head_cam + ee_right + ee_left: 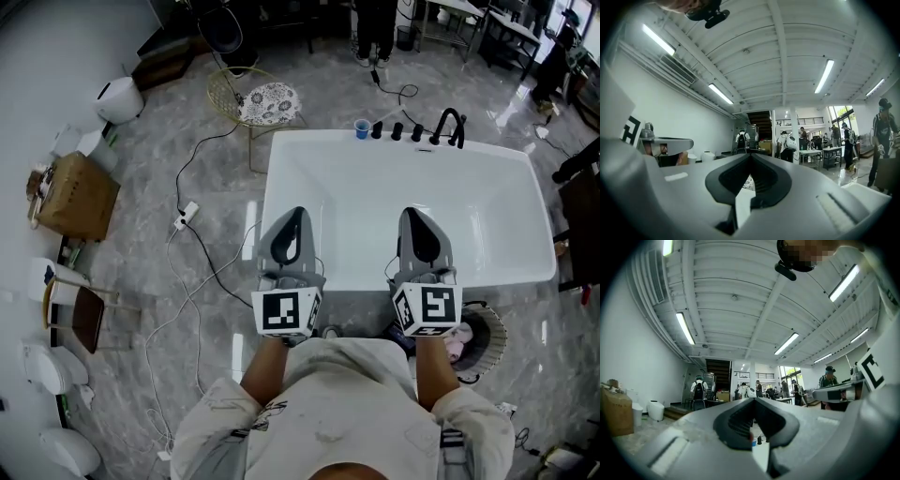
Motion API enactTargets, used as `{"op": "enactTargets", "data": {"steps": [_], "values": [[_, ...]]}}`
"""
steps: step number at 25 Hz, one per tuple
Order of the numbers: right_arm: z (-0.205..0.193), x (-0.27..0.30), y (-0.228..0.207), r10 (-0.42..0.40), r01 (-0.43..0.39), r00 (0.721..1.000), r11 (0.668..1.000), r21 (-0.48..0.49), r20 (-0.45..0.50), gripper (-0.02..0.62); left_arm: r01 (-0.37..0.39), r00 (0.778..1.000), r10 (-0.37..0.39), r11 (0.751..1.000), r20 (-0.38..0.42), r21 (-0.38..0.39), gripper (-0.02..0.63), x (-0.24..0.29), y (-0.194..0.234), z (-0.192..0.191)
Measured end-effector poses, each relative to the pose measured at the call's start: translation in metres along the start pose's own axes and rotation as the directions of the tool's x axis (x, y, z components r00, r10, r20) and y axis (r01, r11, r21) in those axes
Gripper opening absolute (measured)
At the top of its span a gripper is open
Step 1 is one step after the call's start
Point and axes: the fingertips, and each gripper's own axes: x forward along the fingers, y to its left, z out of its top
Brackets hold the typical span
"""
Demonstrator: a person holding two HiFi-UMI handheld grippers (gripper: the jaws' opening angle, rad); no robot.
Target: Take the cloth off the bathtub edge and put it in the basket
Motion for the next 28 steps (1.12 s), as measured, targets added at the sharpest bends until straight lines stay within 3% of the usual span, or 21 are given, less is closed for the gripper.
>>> {"op": "enactTargets", "data": {"steps": [11, 21, 25, 28], "values": [[0.012, 0.008, 0.009, 0.017, -0.017, 0.997, 1.0, 0.0, 0.08, 0.002, 0.005, 1.0, -0.005, 1.0, 0.004, 0.02, 0.002, 0.0, 0.001, 0.002], [0.008, 0.013, 0.008, 0.018, -0.019, 0.996, 1.0, 0.001, 0.085, 0.002, -0.027, 0.999, 0.026, 0.999, -0.019, -0.018, 0.002, 0.0, 0.004, 0.0], [0.002, 0.014, 0.005, 0.017, -0.018, 0.997, 1.0, 0.007, 0.074, 0.002, -0.017, 1.0, 0.017, 1.0, -0.014, 0.021, 0.002, 0.0, 0.006, -0.005], [-0.003, 0.017, 0.005, 0.018, -0.019, 0.998, 1.0, 0.004, 0.067, 0.002, -0.023, 0.999, 0.023, 1.0, -0.034, -0.005, 0.002, 0.001, 0.006, -0.01]]}}
